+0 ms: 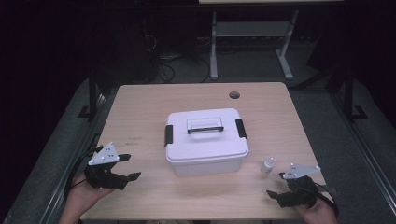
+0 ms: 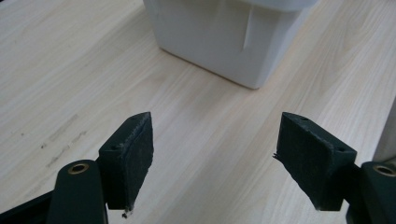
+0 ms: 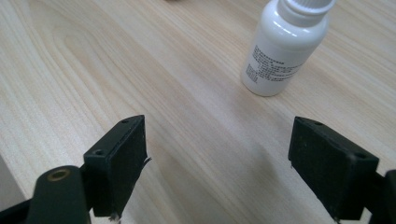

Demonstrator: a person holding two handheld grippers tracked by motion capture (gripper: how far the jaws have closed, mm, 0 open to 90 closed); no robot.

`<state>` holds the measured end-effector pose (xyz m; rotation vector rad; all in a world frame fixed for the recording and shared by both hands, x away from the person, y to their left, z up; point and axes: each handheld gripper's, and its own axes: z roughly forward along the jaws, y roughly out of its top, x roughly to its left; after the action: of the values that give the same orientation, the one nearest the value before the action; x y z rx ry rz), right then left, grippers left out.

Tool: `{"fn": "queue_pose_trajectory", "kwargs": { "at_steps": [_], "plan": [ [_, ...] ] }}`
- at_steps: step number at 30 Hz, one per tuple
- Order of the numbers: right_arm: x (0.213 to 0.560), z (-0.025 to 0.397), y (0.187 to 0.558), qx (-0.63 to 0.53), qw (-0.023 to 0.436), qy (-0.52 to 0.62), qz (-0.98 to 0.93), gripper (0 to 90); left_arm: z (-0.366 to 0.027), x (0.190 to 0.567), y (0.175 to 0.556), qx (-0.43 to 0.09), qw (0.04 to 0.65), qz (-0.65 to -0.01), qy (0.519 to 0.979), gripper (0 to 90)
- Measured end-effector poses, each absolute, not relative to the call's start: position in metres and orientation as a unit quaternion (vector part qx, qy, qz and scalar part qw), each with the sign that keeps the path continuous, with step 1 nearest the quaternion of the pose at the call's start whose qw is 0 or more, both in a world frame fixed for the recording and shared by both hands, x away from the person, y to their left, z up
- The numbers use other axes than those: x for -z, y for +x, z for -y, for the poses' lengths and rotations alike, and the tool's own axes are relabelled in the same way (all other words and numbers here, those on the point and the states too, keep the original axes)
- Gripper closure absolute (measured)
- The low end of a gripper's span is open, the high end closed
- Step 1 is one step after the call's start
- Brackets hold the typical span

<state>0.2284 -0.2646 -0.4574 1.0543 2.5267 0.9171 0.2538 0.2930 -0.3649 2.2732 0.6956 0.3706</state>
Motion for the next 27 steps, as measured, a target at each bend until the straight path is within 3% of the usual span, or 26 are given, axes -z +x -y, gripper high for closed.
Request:
{"fn": "queue_pose_trajectory", "kwargs": {
  "at_steps": [27],
  "plan": [
    [0.456, 0.264, 0.228, -0.313, 0.123, 0.362, -0.869, 18.9, -0.251, 0.319, 0.276, -0.132, 0.335, -0.233, 0.903, 27.9]
  ]
}}
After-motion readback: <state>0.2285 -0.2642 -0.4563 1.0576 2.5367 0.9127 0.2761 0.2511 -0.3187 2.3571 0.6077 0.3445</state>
